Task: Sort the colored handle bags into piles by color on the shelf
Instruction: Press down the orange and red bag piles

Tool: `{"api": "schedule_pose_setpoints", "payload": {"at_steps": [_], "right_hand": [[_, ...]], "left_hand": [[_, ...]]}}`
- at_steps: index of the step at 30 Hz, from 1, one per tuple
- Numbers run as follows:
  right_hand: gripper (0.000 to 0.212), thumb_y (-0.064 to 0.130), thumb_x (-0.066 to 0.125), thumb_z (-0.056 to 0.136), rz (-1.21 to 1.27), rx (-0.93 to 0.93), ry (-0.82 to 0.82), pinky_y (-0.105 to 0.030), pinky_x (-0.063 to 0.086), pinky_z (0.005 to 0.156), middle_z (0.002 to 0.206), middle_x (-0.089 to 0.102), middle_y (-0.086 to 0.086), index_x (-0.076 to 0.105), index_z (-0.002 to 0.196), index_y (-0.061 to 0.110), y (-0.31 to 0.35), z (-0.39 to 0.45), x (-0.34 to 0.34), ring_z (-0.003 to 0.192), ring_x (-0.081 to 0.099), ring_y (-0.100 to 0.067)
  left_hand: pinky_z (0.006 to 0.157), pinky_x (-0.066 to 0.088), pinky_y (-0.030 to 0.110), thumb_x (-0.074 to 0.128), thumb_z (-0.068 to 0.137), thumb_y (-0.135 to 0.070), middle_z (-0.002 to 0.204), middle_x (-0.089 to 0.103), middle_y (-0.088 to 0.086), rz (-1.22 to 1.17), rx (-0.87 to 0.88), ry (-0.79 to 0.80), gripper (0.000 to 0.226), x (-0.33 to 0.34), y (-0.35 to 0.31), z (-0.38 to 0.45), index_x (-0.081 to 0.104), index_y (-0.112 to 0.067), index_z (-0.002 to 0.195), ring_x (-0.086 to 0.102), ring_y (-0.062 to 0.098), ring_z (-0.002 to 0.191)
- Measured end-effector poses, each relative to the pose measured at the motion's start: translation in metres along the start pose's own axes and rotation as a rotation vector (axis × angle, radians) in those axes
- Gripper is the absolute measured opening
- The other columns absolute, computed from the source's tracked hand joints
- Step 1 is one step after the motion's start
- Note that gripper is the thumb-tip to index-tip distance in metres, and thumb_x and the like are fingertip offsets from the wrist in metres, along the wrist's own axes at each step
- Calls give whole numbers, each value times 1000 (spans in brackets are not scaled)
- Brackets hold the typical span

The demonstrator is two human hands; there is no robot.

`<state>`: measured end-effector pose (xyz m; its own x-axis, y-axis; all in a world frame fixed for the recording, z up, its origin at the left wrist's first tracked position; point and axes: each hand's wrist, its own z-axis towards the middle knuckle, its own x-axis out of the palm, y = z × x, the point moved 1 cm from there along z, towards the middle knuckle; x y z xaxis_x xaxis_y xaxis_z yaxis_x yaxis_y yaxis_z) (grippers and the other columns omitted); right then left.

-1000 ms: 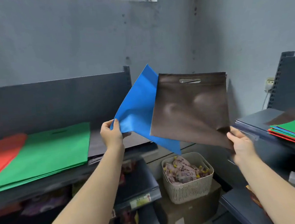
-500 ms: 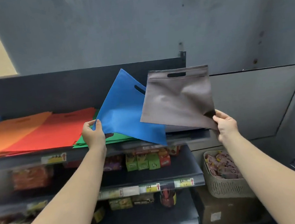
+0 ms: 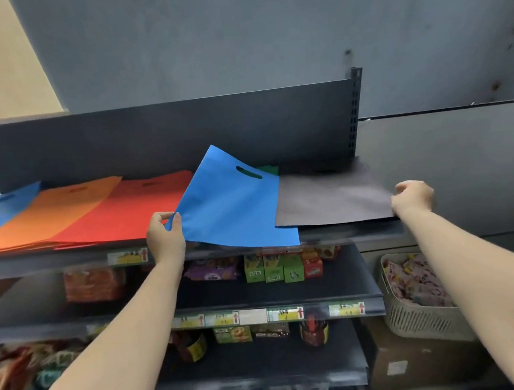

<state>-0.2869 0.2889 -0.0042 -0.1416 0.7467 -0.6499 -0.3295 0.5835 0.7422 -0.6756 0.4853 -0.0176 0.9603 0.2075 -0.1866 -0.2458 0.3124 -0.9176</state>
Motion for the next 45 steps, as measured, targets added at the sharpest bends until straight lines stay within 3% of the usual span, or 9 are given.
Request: {"api": "schedule_pose_setpoints", "payload": {"at_steps": [5,10,14,17,23,30,38,42,45], "right_hand": [[22,11,58,89,-11,-429,-5,-35,44,80,99,63,-12,67,109,6,43,-38,11,93,57,-32],[36,32,63,91,331,-192,682,-24,53,46,66,67,-14,66,80,-2,106,-123,49,46,61,-17],[51,42,67,85,193,-131,915,-23,55,49,81,69,-18,61,93,-8,121,-178,79,58,67,-20],[44,23,71,85,319,-21,1012,-23,54,50,97,64,-21,56,110,-9,128,-203,94,71,66,-23],[16,-2,62,87,417,-128,935,-19,53,47,73,65,-17,63,100,-12,165,-234,117,59,65,-19],[49,39,70,84,216,-141,1056,-24,52,42,74,68,-21,56,93,-6,208,-304,179,50,68,-21],[7,-5,68,82,592,-168,1058,-22,52,46,83,67,-14,62,81,-1,272,-387,239,58,67,-15],[15,4,73,79,492,-389,900,-44,58,75,87,72,-14,67,68,13,314,-417,263,82,69,-28],[8,9,74,78,443,-495,853,-44,57,76,83,72,-12,69,72,11,346,-439,279,79,69,-29]], "left_hand": [[74,43,31,53,96,-19,92,57,1,-66,-11,-75,7,-19,-4,-1,52,-13,92,53,19,85],[68,42,23,53,96,-20,89,55,-4,-117,-63,-166,6,-47,-4,-5,53,-16,92,53,9,79],[61,40,17,53,96,-20,83,54,-9,-147,-99,-232,7,-82,6,-7,53,-15,92,51,4,74],[62,41,17,53,96,-20,85,55,-8,-184,-127,-262,6,-110,16,-3,53,-16,92,52,4,75],[58,39,12,52,97,-21,84,55,-10,-205,-99,-315,8,-175,27,21,51,-15,92,52,1,73],[57,41,13,55,96,-21,82,56,-9,-199,-53,-326,13,-245,47,64,51,-21,83,52,2,72],[62,41,17,54,95,-25,87,55,-6,-141,-66,-398,12,-340,89,109,53,-12,95,53,6,78],[64,42,22,54,96,-22,83,55,-6,-74,-48,-425,12,-393,108,124,53,-11,92,54,11,78],[73,45,34,56,95,-20,88,60,3,-22,-45,-439,11,-428,119,138,54,-10,90,57,18,85]]}}
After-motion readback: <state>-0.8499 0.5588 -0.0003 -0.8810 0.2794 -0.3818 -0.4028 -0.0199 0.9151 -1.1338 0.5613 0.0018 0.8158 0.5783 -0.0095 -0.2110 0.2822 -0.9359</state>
